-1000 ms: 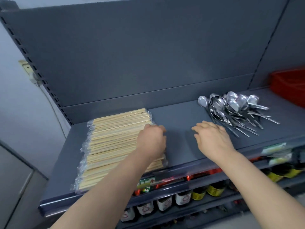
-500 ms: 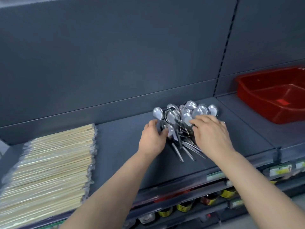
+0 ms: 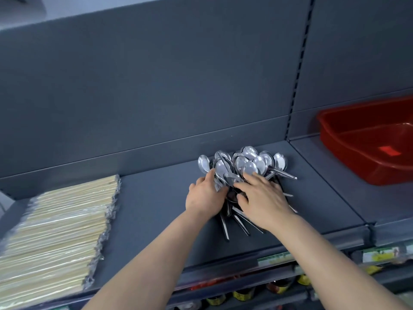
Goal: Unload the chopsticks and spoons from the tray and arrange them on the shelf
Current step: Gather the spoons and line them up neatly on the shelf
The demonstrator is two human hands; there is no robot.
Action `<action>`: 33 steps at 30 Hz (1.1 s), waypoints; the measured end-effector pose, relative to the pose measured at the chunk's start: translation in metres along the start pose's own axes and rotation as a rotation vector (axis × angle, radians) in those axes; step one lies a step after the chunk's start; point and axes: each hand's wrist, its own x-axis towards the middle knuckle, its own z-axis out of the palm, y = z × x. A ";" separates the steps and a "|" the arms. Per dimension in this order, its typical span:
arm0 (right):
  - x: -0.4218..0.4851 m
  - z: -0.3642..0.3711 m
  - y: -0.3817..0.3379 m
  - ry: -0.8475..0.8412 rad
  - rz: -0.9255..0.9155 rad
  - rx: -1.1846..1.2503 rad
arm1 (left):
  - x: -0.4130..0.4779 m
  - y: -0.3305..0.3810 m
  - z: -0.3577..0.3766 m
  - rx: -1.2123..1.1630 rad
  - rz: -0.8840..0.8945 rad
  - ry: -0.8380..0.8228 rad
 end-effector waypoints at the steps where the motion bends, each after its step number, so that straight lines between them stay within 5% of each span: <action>1: 0.000 -0.001 0.004 -0.001 -0.003 -0.005 | 0.000 0.003 0.002 0.002 0.000 -0.002; 7: 0.002 -0.009 0.025 -0.009 0.004 -0.013 | 0.001 0.014 0.010 -0.054 0.025 -0.004; 10: 0.000 -0.012 0.026 0.006 -0.016 0.006 | 0.004 0.003 0.007 -0.276 -0.017 0.029; 16: -0.007 -0.016 0.019 0.263 -0.030 0.019 | 0.002 -0.014 -0.003 -0.504 -0.127 0.179; 23: -0.010 -0.009 0.006 0.319 -0.079 0.047 | -0.005 -0.004 0.001 -0.272 -0.136 0.152; 33: -0.017 -0.012 0.004 0.322 -0.033 0.155 | -0.010 0.008 -0.027 -0.250 0.064 0.242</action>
